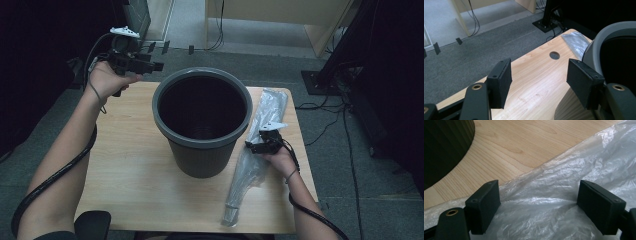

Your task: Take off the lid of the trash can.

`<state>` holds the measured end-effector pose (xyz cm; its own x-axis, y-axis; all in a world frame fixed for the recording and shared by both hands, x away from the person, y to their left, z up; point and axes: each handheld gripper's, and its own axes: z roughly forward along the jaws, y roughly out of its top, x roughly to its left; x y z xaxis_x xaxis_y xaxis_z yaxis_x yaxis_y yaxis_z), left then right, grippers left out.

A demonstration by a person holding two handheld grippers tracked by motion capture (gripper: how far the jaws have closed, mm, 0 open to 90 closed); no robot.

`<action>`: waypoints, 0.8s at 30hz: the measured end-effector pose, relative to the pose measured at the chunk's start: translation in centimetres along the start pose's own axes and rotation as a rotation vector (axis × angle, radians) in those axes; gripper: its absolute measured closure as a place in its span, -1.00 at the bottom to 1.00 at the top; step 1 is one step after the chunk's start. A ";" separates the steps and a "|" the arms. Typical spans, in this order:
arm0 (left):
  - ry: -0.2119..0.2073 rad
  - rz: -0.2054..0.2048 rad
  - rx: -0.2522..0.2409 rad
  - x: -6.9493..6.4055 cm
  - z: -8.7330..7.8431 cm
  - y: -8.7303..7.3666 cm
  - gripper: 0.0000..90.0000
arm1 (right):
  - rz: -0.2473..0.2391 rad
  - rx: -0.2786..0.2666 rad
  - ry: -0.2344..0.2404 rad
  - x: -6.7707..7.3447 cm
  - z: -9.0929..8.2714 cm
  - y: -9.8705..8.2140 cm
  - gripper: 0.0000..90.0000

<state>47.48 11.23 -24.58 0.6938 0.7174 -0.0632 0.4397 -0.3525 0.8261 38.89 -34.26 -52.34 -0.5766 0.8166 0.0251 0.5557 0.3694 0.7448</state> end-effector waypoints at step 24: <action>-0.038 0.059 -0.035 -2.9 1.4 2.0 -0.15 | 0.000 0.000 0.000 0.0 0.0 0.0 -0.60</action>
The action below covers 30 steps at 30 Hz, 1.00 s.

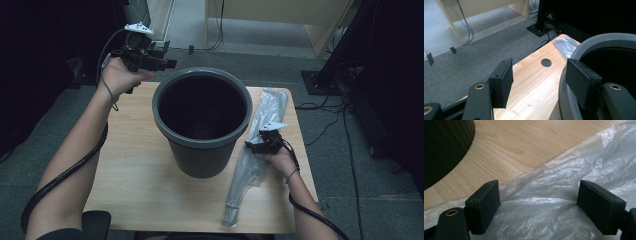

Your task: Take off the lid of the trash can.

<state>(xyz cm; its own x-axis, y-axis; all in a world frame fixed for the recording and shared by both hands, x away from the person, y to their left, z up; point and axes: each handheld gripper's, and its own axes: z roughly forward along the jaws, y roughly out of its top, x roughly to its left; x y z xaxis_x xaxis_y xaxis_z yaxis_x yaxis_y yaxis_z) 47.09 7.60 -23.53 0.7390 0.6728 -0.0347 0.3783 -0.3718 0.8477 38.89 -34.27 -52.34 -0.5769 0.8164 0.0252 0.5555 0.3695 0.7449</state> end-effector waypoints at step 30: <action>-0.090 0.074 0.052 -2.6 3.7 0.1 -0.05 | -0.001 0.001 0.002 0.0 0.0 0.0 -0.60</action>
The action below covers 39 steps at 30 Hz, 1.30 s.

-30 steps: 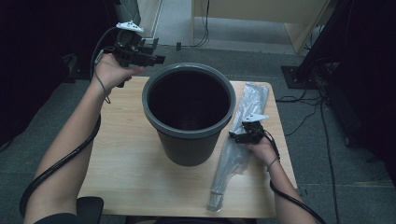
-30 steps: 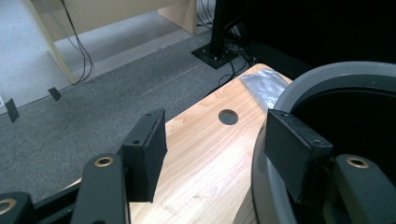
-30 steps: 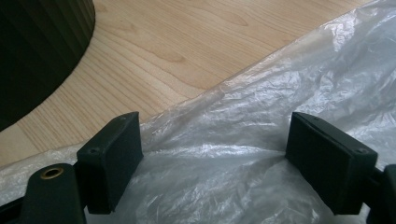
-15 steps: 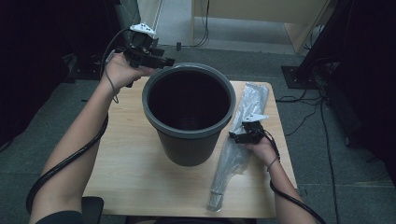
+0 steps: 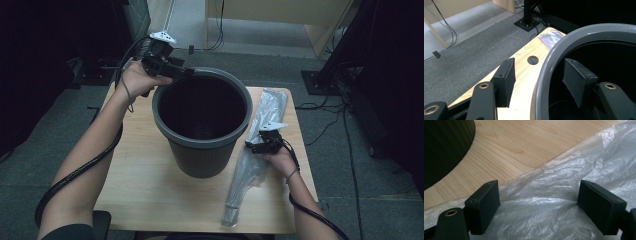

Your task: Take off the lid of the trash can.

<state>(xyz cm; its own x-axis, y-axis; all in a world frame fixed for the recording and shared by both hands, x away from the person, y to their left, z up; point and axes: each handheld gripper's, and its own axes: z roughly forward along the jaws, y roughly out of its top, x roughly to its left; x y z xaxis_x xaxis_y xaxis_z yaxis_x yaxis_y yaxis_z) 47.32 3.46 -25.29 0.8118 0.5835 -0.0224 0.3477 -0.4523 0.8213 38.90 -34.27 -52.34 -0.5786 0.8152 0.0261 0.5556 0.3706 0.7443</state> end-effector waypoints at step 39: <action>-0.022 -0.011 0.013 -0.2 1.3 -1.3 0.46 | 0.000 0.000 0.000 0.0 0.0 0.0 -0.61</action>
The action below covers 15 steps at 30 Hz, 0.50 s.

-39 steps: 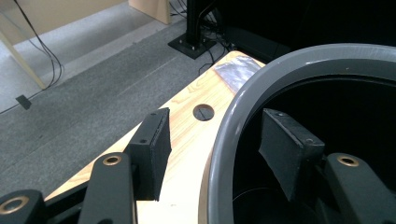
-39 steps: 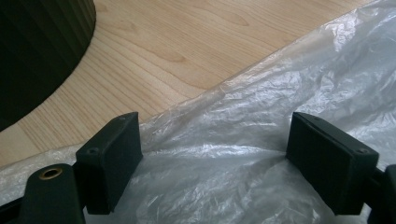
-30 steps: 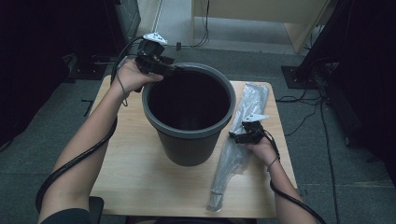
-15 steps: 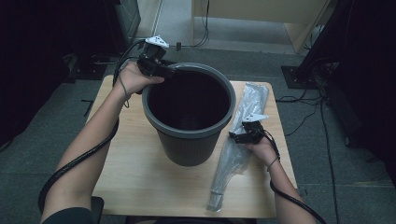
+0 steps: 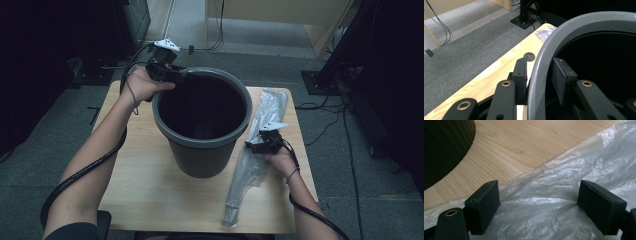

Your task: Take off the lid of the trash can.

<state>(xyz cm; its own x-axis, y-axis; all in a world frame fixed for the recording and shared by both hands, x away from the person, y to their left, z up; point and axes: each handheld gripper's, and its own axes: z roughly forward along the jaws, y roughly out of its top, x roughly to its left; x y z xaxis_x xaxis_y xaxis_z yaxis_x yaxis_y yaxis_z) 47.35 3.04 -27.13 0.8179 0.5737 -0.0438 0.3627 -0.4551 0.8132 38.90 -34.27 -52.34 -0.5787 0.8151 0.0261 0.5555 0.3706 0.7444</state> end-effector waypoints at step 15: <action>0.031 0.062 -0.074 -0.5 -2.1 0.9 0.54 | 0.000 0.001 -0.001 0.0 0.0 0.0 -0.61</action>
<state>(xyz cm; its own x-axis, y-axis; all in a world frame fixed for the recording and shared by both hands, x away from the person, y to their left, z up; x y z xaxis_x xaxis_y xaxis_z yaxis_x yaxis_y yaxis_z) 46.36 3.81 -25.19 0.8231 0.5674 0.0253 0.2769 -0.4399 0.8543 38.88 -34.25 -52.33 -0.5779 0.8157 0.0255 0.5561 0.3708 0.7438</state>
